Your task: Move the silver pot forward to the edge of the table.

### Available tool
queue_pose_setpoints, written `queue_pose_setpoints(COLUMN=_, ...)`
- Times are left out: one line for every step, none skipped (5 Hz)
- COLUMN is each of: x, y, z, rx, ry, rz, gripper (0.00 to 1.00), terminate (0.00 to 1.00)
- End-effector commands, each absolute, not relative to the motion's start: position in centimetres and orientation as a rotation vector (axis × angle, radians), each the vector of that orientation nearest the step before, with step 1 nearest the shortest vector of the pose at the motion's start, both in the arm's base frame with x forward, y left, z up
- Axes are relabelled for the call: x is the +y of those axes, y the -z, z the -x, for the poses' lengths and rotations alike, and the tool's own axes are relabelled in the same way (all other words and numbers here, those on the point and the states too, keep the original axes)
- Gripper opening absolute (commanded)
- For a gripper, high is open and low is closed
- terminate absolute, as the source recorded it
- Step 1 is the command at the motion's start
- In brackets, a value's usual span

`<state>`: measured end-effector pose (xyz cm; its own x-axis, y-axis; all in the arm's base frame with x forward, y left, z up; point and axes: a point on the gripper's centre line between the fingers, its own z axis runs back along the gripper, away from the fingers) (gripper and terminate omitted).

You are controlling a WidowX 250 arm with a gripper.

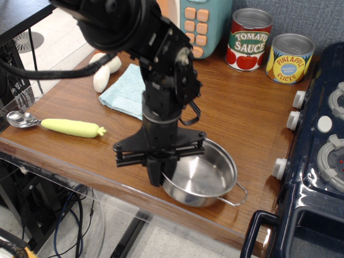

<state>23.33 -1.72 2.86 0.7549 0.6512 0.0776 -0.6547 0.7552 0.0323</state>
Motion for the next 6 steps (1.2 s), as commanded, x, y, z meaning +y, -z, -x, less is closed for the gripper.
queue_pose_setpoints(x=-1.2, y=-2.7, z=-22.6, rx=-0.066, ry=-0.689, rz=-0.089, gripper=1.0, terminate=0.0)
queue_pose_setpoints(x=-0.9, y=-2.8, z=-22.8, rx=-0.07, ry=-0.699, rz=-0.094, gripper=1.0, terminate=0.0)
queue_pose_setpoints(x=-0.8, y=-3.0, z=-23.0, rx=-0.071, ry=-0.704, rz=-0.099, gripper=1.0, terminate=0.0)
queue_pose_setpoints(x=-0.7, y=-3.3, z=-23.1, rx=-0.081, ry=-0.704, rz=-0.094, gripper=1.0, terminate=0.0)
queue_pose_setpoints(x=-0.9, y=-5.0, z=-23.0, rx=-0.122, ry=-0.697, rz=-0.075, gripper=1.0, terminate=0.0)
queue_pose_setpoints(x=-1.0, y=-8.1, z=-22.9, rx=-0.184, ry=-0.685, rz=-0.045, gripper=1.0, terminate=0.0)
